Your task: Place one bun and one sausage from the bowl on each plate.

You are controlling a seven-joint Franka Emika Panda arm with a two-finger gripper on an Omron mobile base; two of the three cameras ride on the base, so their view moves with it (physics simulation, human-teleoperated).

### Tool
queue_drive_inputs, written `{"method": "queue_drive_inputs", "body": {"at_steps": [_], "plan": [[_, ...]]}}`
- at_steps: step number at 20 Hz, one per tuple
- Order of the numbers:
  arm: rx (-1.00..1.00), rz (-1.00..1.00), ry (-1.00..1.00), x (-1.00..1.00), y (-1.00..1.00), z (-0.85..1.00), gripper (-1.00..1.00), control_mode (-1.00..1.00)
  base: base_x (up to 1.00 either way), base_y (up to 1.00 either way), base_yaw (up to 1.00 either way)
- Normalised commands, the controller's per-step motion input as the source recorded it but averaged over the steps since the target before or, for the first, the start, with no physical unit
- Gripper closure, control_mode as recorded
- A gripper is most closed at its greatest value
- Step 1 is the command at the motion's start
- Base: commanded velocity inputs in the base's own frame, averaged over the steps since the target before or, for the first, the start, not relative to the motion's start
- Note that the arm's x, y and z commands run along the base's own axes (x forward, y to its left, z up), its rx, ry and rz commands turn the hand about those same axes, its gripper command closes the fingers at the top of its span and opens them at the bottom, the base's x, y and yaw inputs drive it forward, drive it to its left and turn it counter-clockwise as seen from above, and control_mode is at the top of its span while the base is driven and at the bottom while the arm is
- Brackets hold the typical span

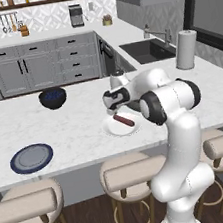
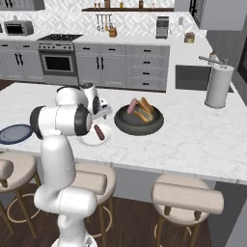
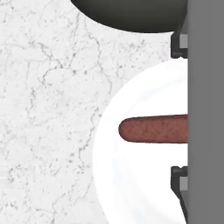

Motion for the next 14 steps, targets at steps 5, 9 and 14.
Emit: {"method": "queue_drive_inputs", "body": {"at_steps": [5, 9, 14], "plan": [[0.0, -0.04, -0.11, 0.0, -0.66, 0.31, -1.0, -1.0, 0.0, 0.0, 0.0], [0.0, -0.23, -0.04, 0.0, -0.71, 0.33, -1.0, -1.0, 0.0, 0.0, 0.0], [0.0, -0.27, 0.0, 0.04, -0.73, 0.24, -1.0, -1.0, 0.0, 0.0, 0.0]]}}
